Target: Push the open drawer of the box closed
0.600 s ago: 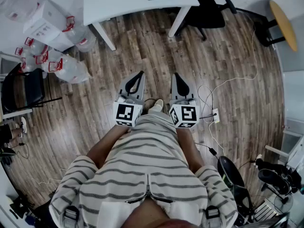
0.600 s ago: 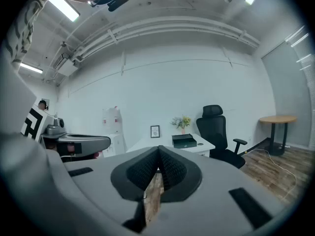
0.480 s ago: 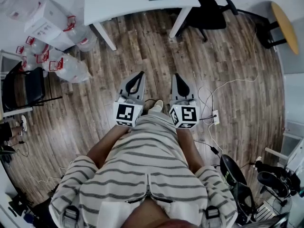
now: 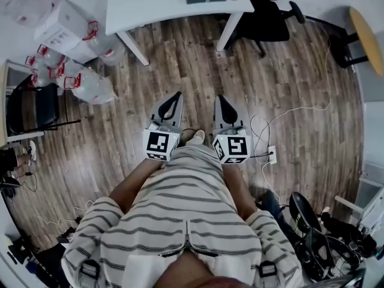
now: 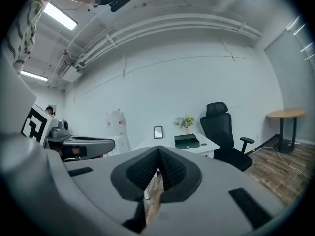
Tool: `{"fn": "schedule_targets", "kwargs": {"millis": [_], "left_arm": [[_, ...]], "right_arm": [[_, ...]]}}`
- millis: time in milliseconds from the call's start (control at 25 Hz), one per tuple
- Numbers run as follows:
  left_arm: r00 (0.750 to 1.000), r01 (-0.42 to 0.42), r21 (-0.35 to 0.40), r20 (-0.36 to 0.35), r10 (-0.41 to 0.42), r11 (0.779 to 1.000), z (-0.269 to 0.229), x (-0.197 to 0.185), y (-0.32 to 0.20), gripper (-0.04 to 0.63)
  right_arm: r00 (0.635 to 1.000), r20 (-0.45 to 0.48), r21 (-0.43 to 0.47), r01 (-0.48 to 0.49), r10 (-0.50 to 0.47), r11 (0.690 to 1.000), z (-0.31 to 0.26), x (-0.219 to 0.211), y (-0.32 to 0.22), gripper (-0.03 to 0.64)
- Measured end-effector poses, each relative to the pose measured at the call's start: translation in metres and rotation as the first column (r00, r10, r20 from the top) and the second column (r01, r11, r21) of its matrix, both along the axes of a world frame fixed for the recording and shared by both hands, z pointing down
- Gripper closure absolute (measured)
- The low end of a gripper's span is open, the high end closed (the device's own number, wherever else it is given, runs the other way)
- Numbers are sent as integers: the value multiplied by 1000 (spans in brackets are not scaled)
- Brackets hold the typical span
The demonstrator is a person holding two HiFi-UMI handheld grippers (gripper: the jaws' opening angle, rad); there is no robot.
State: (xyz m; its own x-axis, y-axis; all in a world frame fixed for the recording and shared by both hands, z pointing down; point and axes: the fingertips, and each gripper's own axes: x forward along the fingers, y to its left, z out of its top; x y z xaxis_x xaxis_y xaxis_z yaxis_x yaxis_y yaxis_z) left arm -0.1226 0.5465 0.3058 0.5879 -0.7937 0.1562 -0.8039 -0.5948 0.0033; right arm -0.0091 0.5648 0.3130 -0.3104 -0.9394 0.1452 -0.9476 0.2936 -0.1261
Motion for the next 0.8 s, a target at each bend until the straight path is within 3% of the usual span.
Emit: {"fn": "schedule_targets", "kwargs": {"millis": [360,800], "left_arm": [[998,59,14,2,-59,998,-2,38,-10,595],[998,60,-2,11,-60,998,16,61,-41,595]], "right_arm": [[999,25,32,36,-37,999,0,38,-11,607],[997,52,3,53,-53,999,16,60,-47,607]]}}
